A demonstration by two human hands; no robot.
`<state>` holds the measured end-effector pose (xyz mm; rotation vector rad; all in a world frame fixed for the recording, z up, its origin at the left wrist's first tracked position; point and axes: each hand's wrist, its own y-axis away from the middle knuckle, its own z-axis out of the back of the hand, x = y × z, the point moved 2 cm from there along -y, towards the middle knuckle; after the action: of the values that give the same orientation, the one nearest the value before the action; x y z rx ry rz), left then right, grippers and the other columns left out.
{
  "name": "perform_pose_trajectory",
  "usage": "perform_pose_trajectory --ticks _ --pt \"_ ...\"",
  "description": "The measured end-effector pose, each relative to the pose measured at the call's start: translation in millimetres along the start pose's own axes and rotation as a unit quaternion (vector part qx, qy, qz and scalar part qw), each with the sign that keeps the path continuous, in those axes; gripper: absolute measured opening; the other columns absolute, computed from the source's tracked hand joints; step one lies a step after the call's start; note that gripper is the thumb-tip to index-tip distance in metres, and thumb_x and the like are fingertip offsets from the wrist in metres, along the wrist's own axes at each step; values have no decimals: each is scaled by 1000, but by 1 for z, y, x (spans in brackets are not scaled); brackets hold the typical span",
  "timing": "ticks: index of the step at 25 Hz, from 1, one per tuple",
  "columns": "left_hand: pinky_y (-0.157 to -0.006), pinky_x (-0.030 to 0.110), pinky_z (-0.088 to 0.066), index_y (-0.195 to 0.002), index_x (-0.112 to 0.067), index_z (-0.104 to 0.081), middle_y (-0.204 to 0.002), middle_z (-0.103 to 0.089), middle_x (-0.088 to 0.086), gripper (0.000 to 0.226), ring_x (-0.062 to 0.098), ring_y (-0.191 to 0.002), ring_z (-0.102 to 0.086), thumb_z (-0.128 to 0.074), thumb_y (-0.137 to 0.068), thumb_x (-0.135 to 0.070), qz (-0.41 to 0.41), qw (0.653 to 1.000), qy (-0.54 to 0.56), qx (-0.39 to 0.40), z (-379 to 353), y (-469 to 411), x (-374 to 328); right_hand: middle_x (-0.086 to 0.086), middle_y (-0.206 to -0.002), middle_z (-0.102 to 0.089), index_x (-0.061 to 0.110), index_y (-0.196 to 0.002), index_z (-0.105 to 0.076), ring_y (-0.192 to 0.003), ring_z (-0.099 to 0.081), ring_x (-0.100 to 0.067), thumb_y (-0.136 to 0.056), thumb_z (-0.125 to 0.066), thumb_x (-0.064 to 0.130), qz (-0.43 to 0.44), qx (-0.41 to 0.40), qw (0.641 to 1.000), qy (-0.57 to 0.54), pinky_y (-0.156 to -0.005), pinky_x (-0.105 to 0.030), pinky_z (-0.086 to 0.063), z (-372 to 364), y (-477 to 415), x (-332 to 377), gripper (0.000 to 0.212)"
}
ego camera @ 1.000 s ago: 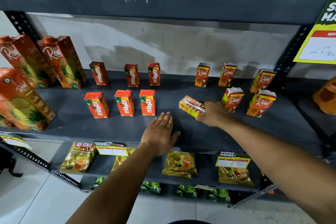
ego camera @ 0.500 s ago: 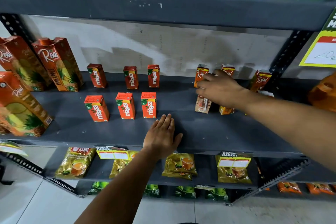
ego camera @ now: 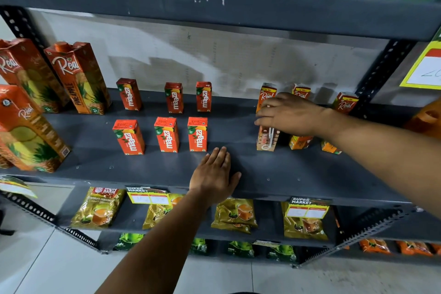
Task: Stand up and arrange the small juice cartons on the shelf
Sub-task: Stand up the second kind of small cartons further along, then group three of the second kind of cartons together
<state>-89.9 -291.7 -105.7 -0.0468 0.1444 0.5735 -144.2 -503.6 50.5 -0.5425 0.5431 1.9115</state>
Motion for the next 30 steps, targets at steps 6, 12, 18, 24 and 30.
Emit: perform_pose_trajectory --ticks 6,12,18,24,30 --pt "-119 36 0 -151 -8 -9 -162 -2 10 76 22 -148 3 -12 -95 -59 -4 1000 -2 -2 -1 0 0 -2 -91 -63 18 -117 -56 -82 -57 -24 -82 -63 49 -180 156 957 -163 -68 -34 -42 6 -9 -10 48" --pt "-116 34 3 -151 -8 -10 -162 -4 10 77 21 -148 3 -12 -94 -60 -3 1000 -2 -7 -3 0 1 -1 -70 -50 15 -95 -55 -68 -50 -21 -86 -39 68 -293 146 931 -160 -61 -33 -37 9 -14 5 56" --pt "-115 31 6 -152 -10 -10 -163 -4 6 75 19 -148 3 -19 -96 -59 -2 1000 23 -16 -3 0 2 -13 -124 -61 19 -132 -44 -106 -59 -35 -80 -36 75 -400 -52 884 -238 -77 -38 -45 8 52 -32 77" --pt "-115 41 -27 -148 -11 -25 -154 -35 10 86 27 -140 -31 -65 -83 -51 108 951 287 -48 10 -31 -15 -20 -134 -51 11 -138 -41 -120 -50 -36 -83 -71 18 -545 -149 634 -528 -94 -40 -41 -83 191 -52 63" --pt "-108 40 -38 -137 -11 -43 -136 -55 6 80 24 -128 -49 -85 -70 -22 116 875 467 -53 27 -91 -53 -9 -133 -48 14 -145 -29 -117 -50 -24 -71 -76 -8 -519 -130 498 -682 -93 -43 -45 -145 209 -12 90"
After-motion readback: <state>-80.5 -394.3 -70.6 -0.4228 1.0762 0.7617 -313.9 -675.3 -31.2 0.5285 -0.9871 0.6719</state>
